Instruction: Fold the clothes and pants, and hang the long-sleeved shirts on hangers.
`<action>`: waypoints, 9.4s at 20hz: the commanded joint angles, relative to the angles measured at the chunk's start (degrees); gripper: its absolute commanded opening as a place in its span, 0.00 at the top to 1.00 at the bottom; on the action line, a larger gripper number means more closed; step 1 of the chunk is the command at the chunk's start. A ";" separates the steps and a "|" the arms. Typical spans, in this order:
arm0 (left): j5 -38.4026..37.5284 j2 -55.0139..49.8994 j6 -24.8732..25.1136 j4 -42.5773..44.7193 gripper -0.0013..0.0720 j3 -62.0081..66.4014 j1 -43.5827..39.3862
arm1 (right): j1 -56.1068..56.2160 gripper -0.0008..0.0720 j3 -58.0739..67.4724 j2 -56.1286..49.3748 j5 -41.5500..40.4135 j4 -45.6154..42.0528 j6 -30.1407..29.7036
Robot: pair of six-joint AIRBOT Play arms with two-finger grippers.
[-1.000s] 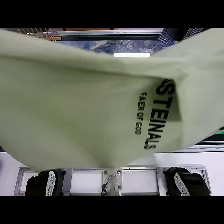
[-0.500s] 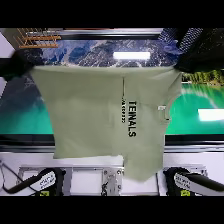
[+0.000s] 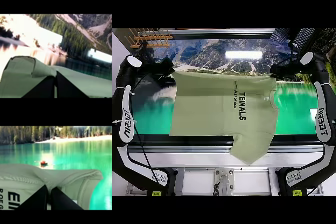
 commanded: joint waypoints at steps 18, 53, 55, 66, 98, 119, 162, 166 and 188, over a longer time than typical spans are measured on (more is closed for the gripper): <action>5.31 13.03 -4.09 7.26 0.12 -34.82 -1.01 | 1.75 0.13 -30.82 12.24 -4.72 -5.73 1.95; 10.47 42.07 -10.82 7.78 0.98 -71.91 -3.04 | -10.78 0.12 -69.83 44.48 10.82 -1.92 0.61; 10.43 43.15 -10.80 7.74 0.98 -72.48 -3.06 | -9.75 0.13 -75.34 44.26 6.49 2.78 0.57; 9.25 43.28 -10.16 7.76 0.98 -72.17 -2.38 | 3.45 0.89 -79.47 42.38 -2.89 9.92 -2.43; -14.97 4.02 1.66 7.13 0.71 -17.27 0.46 | 3.76 0.84 -25.44 10.69 -15.65 12.61 -4.57; -1.81 17.75 1.53 7.17 0.98 -33.42 -22.23 | -19.41 0.00 -32.44 1.75 5.95 25.22 -27.56; -8.22 -22.36 -4.83 -3.19 0.98 15.21 -46.88 | 11.76 0.97 5.79 16.59 33.46 1.66 0.11; -11.56 -18.18 -4.13 -2.71 0.98 15.21 -41.00 | 13.86 0.97 5.77 16.46 31.56 1.66 1.22; -21.09 8.07 2.93 -2.69 0.98 11.67 -2.84 | 46.23 0.07 5.01 -5.81 -9.49 10.60 3.19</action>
